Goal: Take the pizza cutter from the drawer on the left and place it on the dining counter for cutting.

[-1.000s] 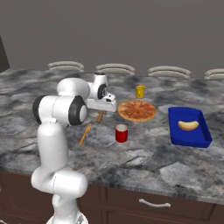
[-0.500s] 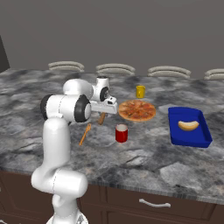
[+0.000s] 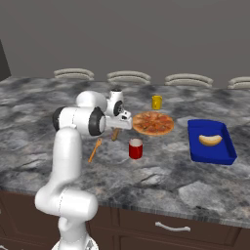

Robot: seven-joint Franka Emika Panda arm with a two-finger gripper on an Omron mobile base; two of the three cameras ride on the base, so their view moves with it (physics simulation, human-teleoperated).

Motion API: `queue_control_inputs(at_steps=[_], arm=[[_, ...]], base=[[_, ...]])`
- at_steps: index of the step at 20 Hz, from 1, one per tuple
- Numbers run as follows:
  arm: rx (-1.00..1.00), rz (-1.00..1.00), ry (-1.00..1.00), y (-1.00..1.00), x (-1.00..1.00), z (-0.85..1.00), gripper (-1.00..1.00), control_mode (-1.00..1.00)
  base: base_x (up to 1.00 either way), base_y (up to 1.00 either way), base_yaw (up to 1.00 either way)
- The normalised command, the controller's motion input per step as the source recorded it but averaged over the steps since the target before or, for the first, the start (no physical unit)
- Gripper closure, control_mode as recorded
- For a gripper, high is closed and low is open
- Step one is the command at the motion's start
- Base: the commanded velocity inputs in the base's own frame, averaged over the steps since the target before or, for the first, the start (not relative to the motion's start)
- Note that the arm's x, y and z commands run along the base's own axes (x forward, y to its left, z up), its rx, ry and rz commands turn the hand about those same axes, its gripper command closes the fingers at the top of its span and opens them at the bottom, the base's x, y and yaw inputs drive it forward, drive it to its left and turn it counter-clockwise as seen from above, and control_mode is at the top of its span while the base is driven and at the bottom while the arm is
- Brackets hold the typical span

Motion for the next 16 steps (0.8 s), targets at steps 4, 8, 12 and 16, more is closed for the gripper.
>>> queue_control_inputs(at_steps=[4, 8, 12, 16], arm=[[0.00, 0.00, 0.00, -0.06, 0.51, -0.12, 1.00, -1.00], [0.00, 0.00, 0.00, -0.06, 0.47, -0.12, 1.00, -1.00], [0.00, 0.00, 0.00, -0.01, 0.38, -0.13, 1.00, -1.00], [0.00, 0.00, 0.01, 0.00, 0.17, -0.04, -1.00, -1.00]], base=[[0.00, 0.00, 0.00], [0.00, 0.00, 0.00], [0.00, 0.00, 0.00], [0.00, 0.00, 0.00]])
